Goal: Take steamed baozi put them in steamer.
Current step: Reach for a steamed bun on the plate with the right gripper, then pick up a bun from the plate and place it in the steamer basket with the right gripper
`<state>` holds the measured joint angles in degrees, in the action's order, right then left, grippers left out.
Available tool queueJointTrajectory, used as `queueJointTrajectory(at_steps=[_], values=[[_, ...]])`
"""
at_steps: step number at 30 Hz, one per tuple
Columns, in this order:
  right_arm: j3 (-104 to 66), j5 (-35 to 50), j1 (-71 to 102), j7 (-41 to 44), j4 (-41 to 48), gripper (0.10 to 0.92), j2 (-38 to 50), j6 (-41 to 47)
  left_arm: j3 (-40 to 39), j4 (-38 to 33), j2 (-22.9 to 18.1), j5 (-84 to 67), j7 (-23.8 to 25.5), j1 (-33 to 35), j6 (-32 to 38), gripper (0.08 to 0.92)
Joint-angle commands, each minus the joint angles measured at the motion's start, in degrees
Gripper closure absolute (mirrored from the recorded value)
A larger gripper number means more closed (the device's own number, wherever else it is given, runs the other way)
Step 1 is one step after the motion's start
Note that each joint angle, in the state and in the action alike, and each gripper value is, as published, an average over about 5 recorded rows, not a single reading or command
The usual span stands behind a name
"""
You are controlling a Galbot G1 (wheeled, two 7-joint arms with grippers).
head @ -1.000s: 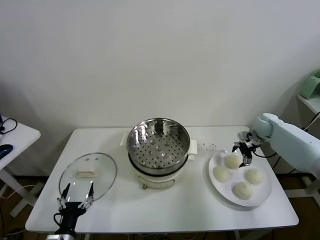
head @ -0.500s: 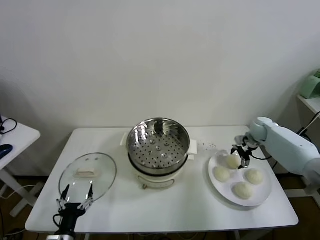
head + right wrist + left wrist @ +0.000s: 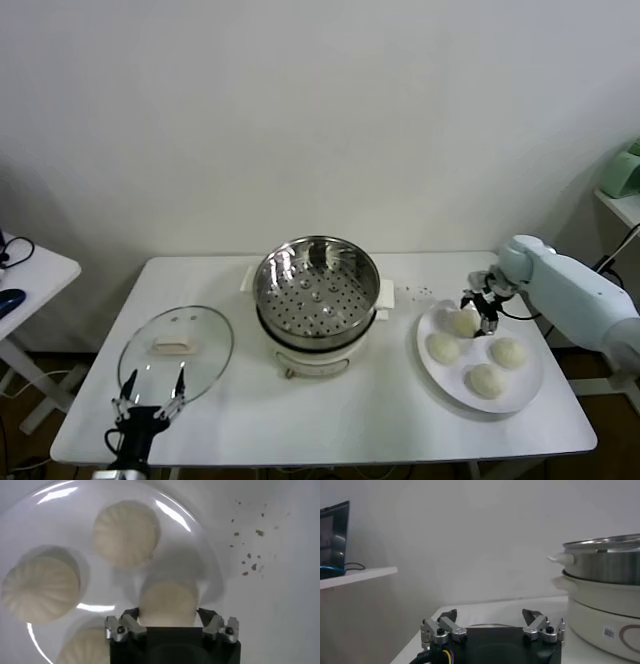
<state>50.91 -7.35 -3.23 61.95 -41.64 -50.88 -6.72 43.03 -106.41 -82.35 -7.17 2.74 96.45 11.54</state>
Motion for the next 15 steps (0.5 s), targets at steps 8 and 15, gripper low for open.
queueJointTrajectory(at_steps=[8,15], values=[[-0.7,-0.3,0.2,0.1,-0.2,0.329,-0.1,-0.1,0.0,0.0,0.0,0.0,0.0,-0.1,0.1,0.177],[1.1,-0.2,-4.0,0.6,-5.6,0.329,1.7,-2.0,0.2,0.0,0.4,0.0,-0.1,0.0,0.2,0.177]])
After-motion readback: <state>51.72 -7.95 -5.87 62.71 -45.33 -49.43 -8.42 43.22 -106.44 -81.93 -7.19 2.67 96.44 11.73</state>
